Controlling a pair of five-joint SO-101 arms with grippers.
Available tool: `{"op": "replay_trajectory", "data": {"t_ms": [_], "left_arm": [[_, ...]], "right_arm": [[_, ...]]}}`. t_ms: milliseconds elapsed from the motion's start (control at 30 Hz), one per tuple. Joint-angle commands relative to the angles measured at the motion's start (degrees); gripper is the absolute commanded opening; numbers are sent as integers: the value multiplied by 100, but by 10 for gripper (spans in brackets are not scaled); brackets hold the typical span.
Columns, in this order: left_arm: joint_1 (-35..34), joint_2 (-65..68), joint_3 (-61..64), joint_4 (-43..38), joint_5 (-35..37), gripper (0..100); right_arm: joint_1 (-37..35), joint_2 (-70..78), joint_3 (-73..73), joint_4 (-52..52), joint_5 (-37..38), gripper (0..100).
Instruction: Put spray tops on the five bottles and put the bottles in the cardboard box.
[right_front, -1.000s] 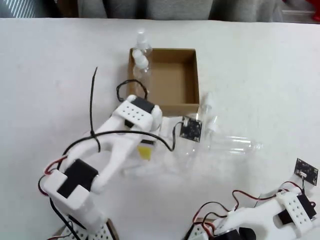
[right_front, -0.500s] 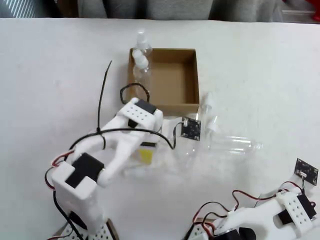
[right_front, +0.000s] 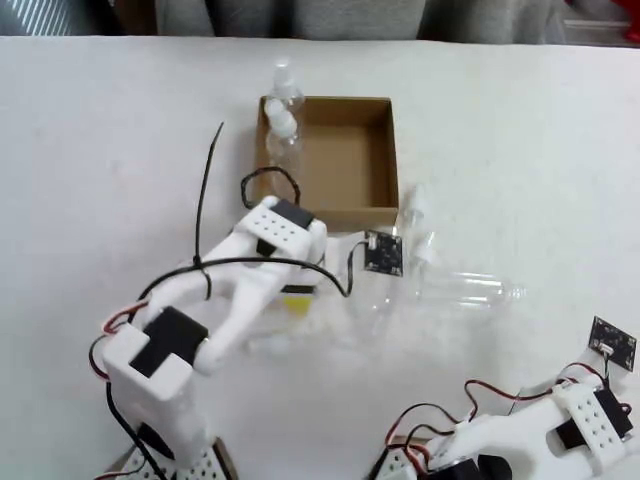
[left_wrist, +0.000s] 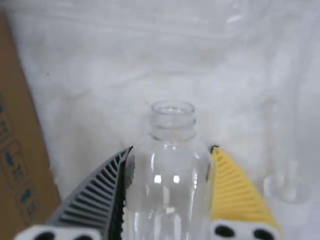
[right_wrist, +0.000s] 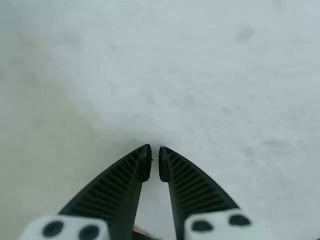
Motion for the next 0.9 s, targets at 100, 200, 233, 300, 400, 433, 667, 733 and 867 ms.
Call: {"op": "replay_trajectory", "data": {"t_ms": [100,200,233,300,400,433,667,733,867], "left_arm": [[-31,-145,-273,721,475,83],[-163,-382,-545,1055,1152,84],[-224,-497,-633,1152,1310,85],[-356,-769,-738,1301,1477,86],[-620,-1262,-730,1433,1618,86],[-725,-1402,-730,1503,1688,86],[-1842,-1956,-607,1916,2312,85],[-2237,-2062,-378,1899,2444,83],[-2879,-2510,519,1407,2532,83]], "right_arm": [[-22,-101,-18,-75,53,16],[-22,-101,-18,-75,53,16],[-22,-101,-18,-75,53,16],[-22,-101,-18,-75,53,16],[-22,-101,-18,-84,53,16],[-22,-101,-18,-84,53,16],[-154,-101,0,-163,53,16],[-171,-101,0,-163,44,16],[-171,-101,0,-163,35,16]]}}
